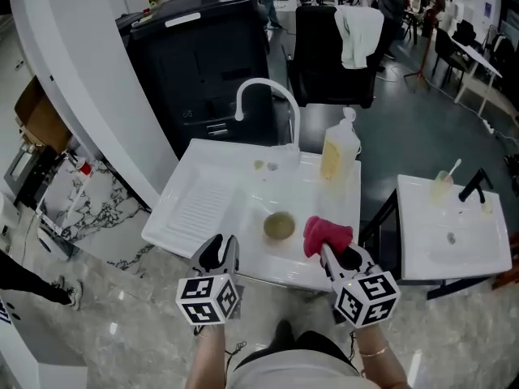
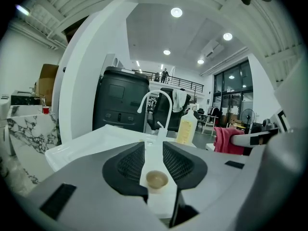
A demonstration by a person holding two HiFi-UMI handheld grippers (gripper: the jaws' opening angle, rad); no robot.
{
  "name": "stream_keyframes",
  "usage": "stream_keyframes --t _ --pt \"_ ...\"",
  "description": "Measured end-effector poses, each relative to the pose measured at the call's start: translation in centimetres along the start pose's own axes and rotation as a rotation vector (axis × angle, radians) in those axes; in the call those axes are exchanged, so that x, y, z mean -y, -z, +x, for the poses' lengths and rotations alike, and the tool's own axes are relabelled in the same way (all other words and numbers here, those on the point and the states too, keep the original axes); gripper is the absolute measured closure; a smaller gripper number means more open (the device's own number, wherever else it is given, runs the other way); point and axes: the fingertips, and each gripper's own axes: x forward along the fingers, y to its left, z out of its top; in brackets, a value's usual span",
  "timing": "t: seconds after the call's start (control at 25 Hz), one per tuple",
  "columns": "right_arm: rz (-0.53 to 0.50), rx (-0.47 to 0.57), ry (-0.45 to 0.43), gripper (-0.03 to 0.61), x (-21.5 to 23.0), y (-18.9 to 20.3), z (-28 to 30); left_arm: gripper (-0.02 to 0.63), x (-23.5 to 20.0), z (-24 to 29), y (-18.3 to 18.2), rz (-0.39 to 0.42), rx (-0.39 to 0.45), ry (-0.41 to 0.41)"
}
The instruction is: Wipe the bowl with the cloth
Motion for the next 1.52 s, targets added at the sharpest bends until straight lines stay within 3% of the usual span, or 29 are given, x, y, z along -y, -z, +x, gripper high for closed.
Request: stream_keyframes --t 0.48,0.84,1.08,1.52 --pt "0.035 -0.01 0.024 0.523 2.9 -0.5 3.2 0.499 -0.5 5.4 -0.8 0.023 -0.032 0.019" --pt "0.031 -0.014 0.012 0.523 5.4 -2.2 7.3 0.499 -0.5 12.3 -0.5 0.049 -0.105 0.035" --pt "0.029 -0.031 -0.008 0.523 6.9 -2.6 10.2 0.499 -0.6 17.0 1.5 0.059 -0.185 0.033" --pt "0.044 -0.074 -0.045 0.523 8.9 -2.0 14.7 0.483 -2.5 24.5 8.5 0.066 -0.408 0.014"
